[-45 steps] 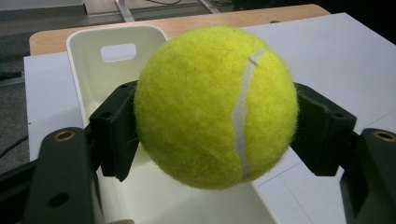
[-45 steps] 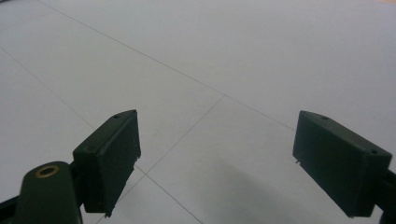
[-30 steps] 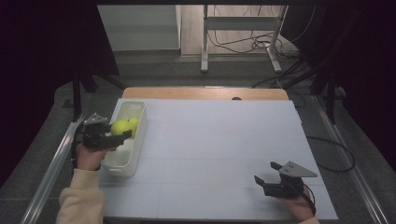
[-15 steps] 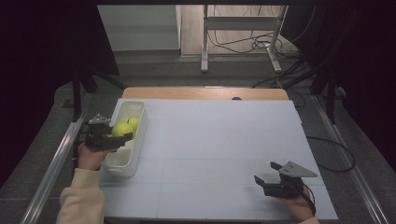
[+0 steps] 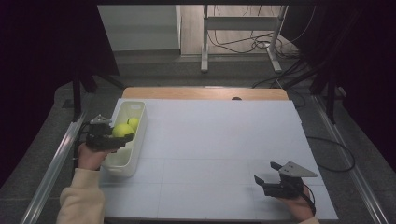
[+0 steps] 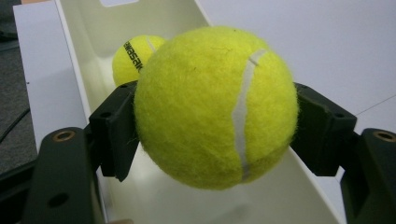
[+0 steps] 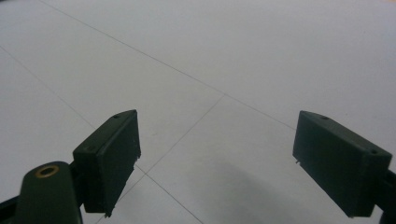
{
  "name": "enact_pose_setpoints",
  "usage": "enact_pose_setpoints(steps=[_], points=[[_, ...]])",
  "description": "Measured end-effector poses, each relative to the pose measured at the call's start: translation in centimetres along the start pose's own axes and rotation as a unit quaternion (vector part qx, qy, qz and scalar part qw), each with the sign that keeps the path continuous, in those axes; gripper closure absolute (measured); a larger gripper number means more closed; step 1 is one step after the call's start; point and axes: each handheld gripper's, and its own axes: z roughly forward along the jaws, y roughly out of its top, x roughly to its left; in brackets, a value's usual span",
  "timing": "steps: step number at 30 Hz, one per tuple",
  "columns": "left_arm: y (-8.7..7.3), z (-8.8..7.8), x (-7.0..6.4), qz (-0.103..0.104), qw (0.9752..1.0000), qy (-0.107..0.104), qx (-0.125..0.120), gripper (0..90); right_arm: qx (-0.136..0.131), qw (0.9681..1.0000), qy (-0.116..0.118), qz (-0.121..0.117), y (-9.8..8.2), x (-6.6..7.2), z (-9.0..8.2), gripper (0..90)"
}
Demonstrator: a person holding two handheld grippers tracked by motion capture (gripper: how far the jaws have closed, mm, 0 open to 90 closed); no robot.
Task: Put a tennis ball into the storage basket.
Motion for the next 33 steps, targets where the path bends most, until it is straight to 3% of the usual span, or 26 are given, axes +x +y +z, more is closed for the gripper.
enact_pose_setpoints(steps=[4, 8, 12, 17, 21, 25, 30, 33], points=[[0.0, 0.0, 0.0, -0.001, 1.0000, 0.004, -0.003, 25.5, 0.000, 1.0000, 0.000, 0.000, 0.0, 0.0, 0.0, 15.4], [0.2, -0.3, 0.0, -0.006, 0.9999, 0.001, -0.015, 14.6, 0.000, 1.0000, 0.000, 0.000, 0.0, 0.0, 0.0, 15.4], [0.3, -0.9, -0.2, -0.006, 0.9991, -0.007, -0.041, 14.3, 0.000, 1.0000, -0.001, 0.000, 0.0, 0.0, 0.0, 15.5], [0.5, -1.1, -0.4, -0.007, 0.9983, -0.021, -0.053, 14.3, -0.001, 1.0000, -0.001, 0.001, 0.0, 0.0, 0.0, 15.4], [0.8, -1.3, -0.9, 0.003, 0.9972, -0.035, -0.067, 14.3, -0.001, 1.0000, -0.002, 0.002, 0.0, -0.1, 0.0, 15.5], [1.1, -1.8, -1.7, 0.016, 0.9942, -0.059, -0.089, 14.5, -0.001, 1.0000, -0.002, 0.004, 0.0, -0.2, 0.0, 15.5], [1.1, -1.8, -2.8, 0.034, 0.9928, -0.068, -0.093, 14.5, -0.002, 1.0000, 0.002, 0.002, 0.0, -0.1, 0.1, 15.5], [1.1, -1.9, -3.9, 0.047, 0.9904, -0.083, -0.100, 14.5, -0.006, 1.0000, 0.003, 0.003, 0.1, -0.1, 0.0, 15.5]])
